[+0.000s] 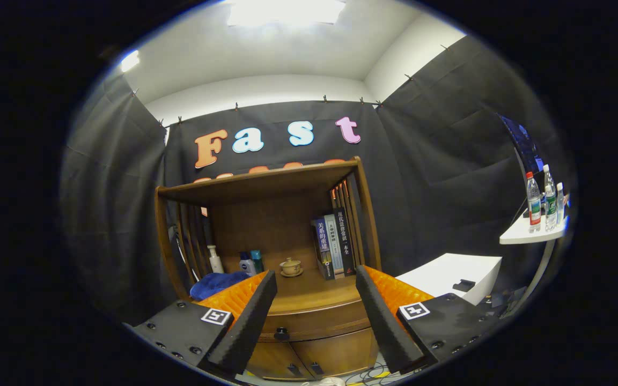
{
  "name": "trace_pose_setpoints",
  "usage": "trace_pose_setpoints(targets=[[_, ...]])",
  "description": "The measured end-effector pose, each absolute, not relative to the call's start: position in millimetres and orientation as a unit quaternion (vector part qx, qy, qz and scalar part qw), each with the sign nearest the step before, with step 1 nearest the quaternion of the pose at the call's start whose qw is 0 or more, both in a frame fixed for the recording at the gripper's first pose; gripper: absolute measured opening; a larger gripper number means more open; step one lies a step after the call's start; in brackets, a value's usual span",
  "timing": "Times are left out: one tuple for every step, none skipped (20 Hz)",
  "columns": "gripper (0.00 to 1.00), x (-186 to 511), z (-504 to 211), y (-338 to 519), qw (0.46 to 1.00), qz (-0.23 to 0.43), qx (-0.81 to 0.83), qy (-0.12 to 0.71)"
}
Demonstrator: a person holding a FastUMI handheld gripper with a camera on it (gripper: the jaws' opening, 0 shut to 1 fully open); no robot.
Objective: Pull open the drawer, take out the items inside it, and place them on the countertop above the cabinet.
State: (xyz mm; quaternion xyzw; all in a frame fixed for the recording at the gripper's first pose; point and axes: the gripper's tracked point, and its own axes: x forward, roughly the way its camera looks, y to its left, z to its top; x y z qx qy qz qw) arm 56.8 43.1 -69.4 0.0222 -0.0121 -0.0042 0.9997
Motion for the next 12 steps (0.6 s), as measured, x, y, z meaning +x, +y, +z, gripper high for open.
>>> trace_pose_setpoints(targets=[[0.98, 68.7, -84.4, 52.9, 1.0, 0.0, 0.017, -0.008], [0.98, 80.4, -101.1, 61.5, 1.0, 0.006, 0.009, -0.002], [0.98, 91.5, -118.4, 67.1, 1.0, 0.01, 0.0, 0.003], [0.98, 101.9, -135.3, 72.4, 1.0, 0.013, -0.007, 0.008], [0.98, 111.9, -150.6, 77.8, 1.0, 0.015, -0.011, 0.012], [0.98, 121.4, -166.1, 85.6, 1.0, 0.018, -0.011, 0.018], [0.98, 130.6, -181.4, 91.1, 0.999, 0.021, -0.01, 0.028], [0.98, 139.3, -199.0, 94.0, 0.999, 0.018, -0.011, 0.04], [0.98, 146.4, -214.7, 97.9, 0.999, 0.015, -0.014, 0.048], [0.98, 154.5, -228.7, 101.3, 0.998, 0.014, -0.021, 0.052], [0.98, 160.6, -244.2, 104.2, 0.998, 0.013, -0.03, 0.058], [0.98, 165.9, -264.5, 107.2, 0.997, 0.014, -0.038, 0.07]])
